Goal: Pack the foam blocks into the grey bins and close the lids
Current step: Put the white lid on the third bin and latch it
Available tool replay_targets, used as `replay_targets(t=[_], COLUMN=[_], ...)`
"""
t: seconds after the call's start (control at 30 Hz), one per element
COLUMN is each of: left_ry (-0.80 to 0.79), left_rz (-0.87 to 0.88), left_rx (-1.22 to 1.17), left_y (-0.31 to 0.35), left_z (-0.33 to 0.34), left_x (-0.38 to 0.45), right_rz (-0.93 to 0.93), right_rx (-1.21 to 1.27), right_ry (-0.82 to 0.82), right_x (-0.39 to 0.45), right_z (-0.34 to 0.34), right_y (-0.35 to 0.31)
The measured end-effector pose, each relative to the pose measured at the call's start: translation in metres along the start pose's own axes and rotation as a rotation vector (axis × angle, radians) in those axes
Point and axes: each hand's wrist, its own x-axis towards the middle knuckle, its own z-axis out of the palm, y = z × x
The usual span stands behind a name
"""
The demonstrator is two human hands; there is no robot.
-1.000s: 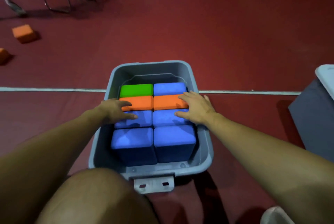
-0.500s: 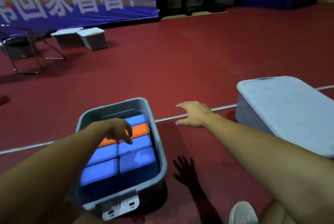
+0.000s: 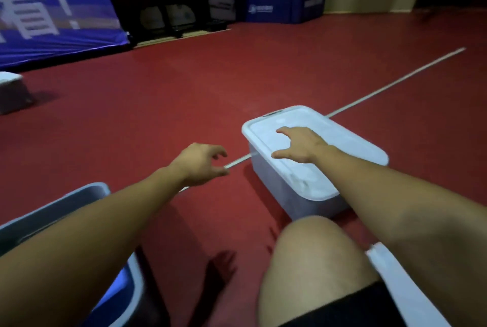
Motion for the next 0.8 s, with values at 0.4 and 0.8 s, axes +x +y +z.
replay_targets(t=[0.4,0.8], left_ry=[-0.183,-0.465], left_rz=[0.239,0.357], left_rx=[0.036,0.224], left_y=[0.2,0.196], left_z=[0.064,0.161], left_x=[0.092,0.073], right_rz=[0.517,0.641], right_rx=[0.212,0.165], right_ry=[-0.021,-0.495], right_x=[-0.132,-0.24], right_z=[0.111,0.288], right_y=[0.191,0.151])
